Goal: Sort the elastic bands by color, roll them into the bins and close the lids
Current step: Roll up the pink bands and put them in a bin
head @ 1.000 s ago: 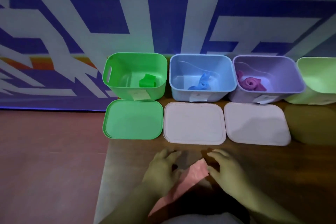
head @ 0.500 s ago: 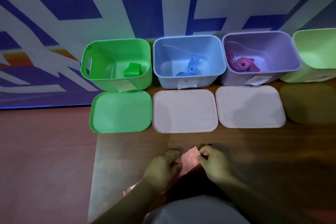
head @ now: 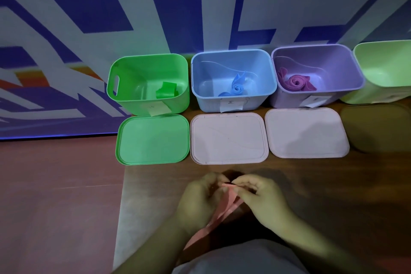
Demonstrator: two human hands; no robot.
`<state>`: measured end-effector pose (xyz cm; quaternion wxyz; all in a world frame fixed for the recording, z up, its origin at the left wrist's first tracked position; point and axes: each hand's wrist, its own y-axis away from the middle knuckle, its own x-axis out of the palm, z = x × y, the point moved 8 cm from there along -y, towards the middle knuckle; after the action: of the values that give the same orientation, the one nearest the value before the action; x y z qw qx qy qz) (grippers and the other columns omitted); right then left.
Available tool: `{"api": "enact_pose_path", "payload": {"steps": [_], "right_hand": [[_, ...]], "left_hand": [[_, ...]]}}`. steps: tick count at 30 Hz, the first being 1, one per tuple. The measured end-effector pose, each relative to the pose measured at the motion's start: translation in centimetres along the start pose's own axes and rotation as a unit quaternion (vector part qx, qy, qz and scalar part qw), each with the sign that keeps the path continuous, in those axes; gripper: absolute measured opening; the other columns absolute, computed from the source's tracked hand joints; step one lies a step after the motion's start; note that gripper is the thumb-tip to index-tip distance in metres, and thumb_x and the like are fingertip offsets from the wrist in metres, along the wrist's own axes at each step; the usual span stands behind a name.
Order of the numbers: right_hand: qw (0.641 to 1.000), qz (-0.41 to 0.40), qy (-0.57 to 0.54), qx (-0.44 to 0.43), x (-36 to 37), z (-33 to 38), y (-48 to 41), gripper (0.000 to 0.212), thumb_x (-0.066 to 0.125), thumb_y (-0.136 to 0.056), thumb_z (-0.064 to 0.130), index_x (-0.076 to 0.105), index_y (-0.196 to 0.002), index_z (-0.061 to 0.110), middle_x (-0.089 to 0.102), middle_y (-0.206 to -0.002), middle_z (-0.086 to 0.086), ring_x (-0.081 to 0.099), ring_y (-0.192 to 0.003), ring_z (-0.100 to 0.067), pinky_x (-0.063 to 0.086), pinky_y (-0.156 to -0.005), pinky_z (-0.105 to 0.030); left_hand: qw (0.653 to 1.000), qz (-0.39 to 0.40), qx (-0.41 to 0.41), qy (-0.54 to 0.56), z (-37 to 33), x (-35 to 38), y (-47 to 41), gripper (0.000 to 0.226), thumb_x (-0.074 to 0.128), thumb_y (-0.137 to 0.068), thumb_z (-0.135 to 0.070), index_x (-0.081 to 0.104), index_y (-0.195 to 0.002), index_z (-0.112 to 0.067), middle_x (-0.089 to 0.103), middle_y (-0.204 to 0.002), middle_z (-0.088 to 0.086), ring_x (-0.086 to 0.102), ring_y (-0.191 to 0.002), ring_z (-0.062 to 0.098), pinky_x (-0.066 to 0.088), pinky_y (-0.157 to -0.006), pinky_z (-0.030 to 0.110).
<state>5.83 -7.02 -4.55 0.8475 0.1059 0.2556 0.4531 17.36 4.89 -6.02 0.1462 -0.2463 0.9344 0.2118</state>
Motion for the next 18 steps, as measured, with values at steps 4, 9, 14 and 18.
{"api": "enact_pose_path", "payload": {"steps": [4,9,14,18], "right_hand": [[0.998,-0.036,0.042,0.018,-0.3,-1.5,-0.2,0.027,0.071,-0.081,0.006,0.073,-0.084,0.032,0.073,-0.085,0.02,0.068,-0.083,0.003,0.053,-0.079,-0.018],[0.982,-0.044,0.162,0.081,0.0,-6.1,-0.8,0.024,0.071,-0.081,0.022,0.061,-0.079,0.043,0.068,-0.083,0.025,0.065,-0.085,0.003,0.053,-0.081,-0.027],[0.965,-0.028,0.234,0.114,1.4,-7.6,-1.3,0.02,0.068,-0.084,0.016,0.064,-0.096,0.032,0.061,-0.083,0.016,0.063,-0.084,-0.012,0.048,-0.076,-0.026],[0.97,-0.047,0.203,0.129,1.5,-7.6,-1.4,0.024,0.068,-0.082,0.012,0.061,-0.082,0.035,0.065,-0.084,0.014,0.06,-0.078,-0.004,0.04,-0.064,-0.017]], "left_hand": [[0.999,-0.02,-0.044,0.007,1.7,-1.3,1.1,0.018,0.063,-0.091,-0.006,0.071,-0.093,-0.022,0.072,-0.086,-0.018,0.066,-0.081,-0.001,0.047,-0.074,0.012],[0.995,-0.012,-0.095,0.008,4.1,-2.3,2.9,0.015,0.063,-0.092,-0.012,0.072,-0.091,-0.025,0.074,-0.089,-0.016,0.068,-0.085,-0.001,0.051,-0.078,0.017],[0.994,-0.022,-0.107,0.026,4.4,-3.3,3.9,0.014,0.062,-0.094,-0.013,0.072,-0.09,-0.022,0.074,-0.087,-0.015,0.068,-0.082,0.0,0.052,-0.077,0.017],[0.992,-0.044,-0.115,0.033,4.4,-4.1,4.1,0.014,0.062,-0.094,-0.015,0.071,-0.085,-0.022,0.073,-0.08,-0.012,0.066,-0.074,0.002,0.051,-0.071,0.019]]}}
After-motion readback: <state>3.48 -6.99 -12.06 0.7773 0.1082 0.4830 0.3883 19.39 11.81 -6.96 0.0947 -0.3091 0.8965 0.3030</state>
